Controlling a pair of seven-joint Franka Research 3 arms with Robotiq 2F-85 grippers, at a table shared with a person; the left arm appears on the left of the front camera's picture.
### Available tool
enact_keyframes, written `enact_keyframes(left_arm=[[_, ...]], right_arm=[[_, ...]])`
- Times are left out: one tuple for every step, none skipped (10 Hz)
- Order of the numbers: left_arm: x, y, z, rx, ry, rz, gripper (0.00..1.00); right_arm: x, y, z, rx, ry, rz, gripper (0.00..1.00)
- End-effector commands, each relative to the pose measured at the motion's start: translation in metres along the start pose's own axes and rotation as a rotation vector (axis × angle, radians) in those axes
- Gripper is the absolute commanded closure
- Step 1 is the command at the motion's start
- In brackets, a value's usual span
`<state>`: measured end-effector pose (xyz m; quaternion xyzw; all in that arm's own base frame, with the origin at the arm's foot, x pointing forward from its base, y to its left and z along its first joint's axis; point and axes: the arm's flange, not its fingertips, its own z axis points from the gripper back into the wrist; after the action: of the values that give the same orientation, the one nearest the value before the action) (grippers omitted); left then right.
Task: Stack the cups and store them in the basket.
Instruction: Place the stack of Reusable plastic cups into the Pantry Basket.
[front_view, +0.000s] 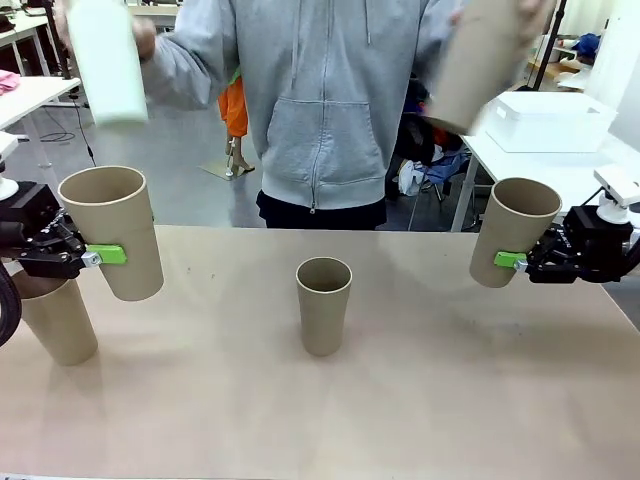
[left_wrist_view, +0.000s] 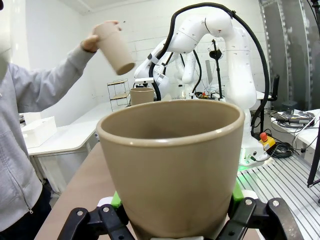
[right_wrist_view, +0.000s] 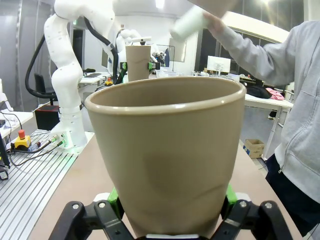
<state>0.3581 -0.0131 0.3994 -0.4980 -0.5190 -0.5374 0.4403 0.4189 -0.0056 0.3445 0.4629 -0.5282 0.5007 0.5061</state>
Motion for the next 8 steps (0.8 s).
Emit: enact_keyframes(left_arm=[[0.0035,-0.0009,-0.0004,0.0,0.003,0.012,0.14],[0.0035,-0.0009,-0.0004,0.0,0.003,0.012,0.14],[0.0035,-0.0009,-0.0004,0.0,0.003,0.012,0.14],[0.0035,-0.0009,-0.0004,0.0,0.003,0.012,0.14],[0.0035,-0.0009,-0.0004,0.0,0.003,0.012,0.14],[0.0035,-0.0009,-0.0004,0.0,0.003,0.012,0.14],[0.0035,-0.0009,-0.0004,0.0,0.003,0.012,0.14],[0.0035,-0.0009,-0.0004,0.0,0.003,0.012,0.14]], right_arm=[[0.0028,0.0001,-0.0006,0.002,-0.002,0.006,0.16],[0.0028,0.0001,-0.0006,0.002,-0.002,0.006,0.16],[0.0028,0.0001,-0.0006,0.002,-0.002,0.006,0.16],[0.0028,0.0001,-0.0006,0.002,-0.002,0.006,0.16],[0.0028,0.0001,-0.0006,0.002,-0.002,0.006,0.16],[0.0028,0.0001,-0.0006,0.002,-0.002,0.006,0.16],[0.0028,0.0001,-0.0006,0.002,-0.002,0.006,0.16],[0.0028,0.0001,-0.0006,0.002,-0.002,0.006,0.16]])
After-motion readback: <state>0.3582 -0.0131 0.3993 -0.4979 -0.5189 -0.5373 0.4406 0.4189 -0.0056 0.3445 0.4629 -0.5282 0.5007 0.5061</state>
